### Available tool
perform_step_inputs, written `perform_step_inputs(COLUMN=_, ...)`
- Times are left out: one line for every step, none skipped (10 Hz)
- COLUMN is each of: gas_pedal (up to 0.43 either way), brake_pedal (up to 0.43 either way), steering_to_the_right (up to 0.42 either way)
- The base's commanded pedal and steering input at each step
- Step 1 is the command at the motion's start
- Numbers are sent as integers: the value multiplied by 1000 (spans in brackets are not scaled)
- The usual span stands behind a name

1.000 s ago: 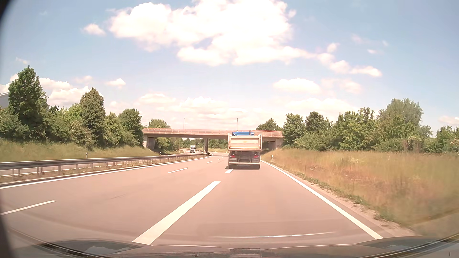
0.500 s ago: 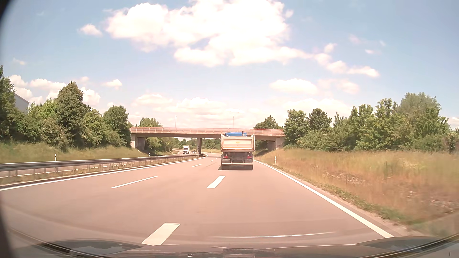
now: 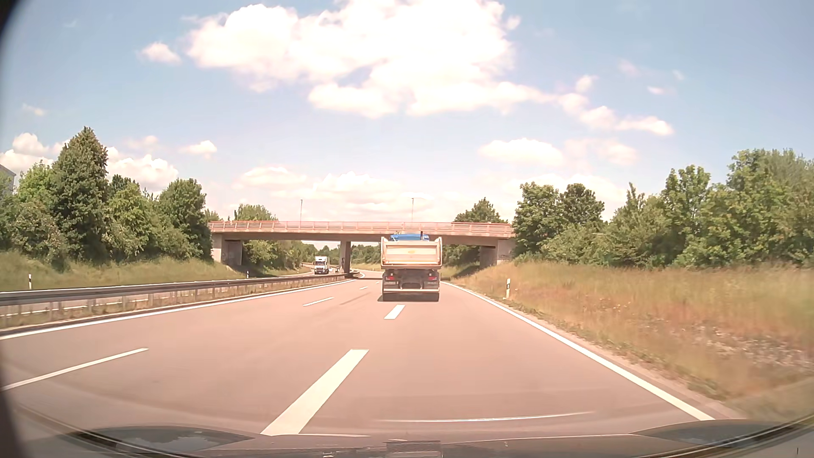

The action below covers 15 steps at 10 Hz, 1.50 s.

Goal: Follow the waypoints while adhering to traffic rules and regulations

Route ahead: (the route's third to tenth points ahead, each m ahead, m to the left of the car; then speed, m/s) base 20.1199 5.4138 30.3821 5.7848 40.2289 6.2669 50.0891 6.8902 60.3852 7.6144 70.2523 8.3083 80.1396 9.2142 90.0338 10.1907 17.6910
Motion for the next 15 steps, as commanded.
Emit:
perform_step_inputs(gas_pedal=378, brake_pedal=12, steering_to_the_right=-17)
perform_step_inputs(gas_pedal=378, brake_pedal=12, steering_to_the_right=-19)
perform_step_inputs(gas_pedal=378, brake_pedal=12, steering_to_the_right=-22)
perform_step_inputs(gas_pedal=398, brake_pedal=12, steering_to_the_right=-24)
perform_step_inputs(gas_pedal=409, brake_pedal=6, steering_to_the_right=-24)
perform_step_inputs(gas_pedal=429, brake_pedal=12, steering_to_the_right=-24)
perform_step_inputs(gas_pedal=449, brake_pedal=12, steering_to_the_right=-24)
perform_step_inputs(gas_pedal=461, brake_pedal=12, steering_to_the_right=-24)
perform_step_inputs(gas_pedal=488, brake_pedal=12, steering_to_the_right=-26)
perform_step_inputs(gas_pedal=500, brake_pedal=12, steering_to_the_right=-26)
perform_step_inputs(gas_pedal=500, brake_pedal=12, steering_to_the_right=-26)
perform_step_inputs(gas_pedal=500, brake_pedal=12, steering_to_the_right=-26)
perform_step_inputs(gas_pedal=500, brake_pedal=12, steering_to_the_right=-26)
perform_step_inputs(gas_pedal=500, brake_pedal=12, steering_to_the_right=-26)
perform_step_inputs(gas_pedal=520, brake_pedal=12, steering_to_the_right=-25)
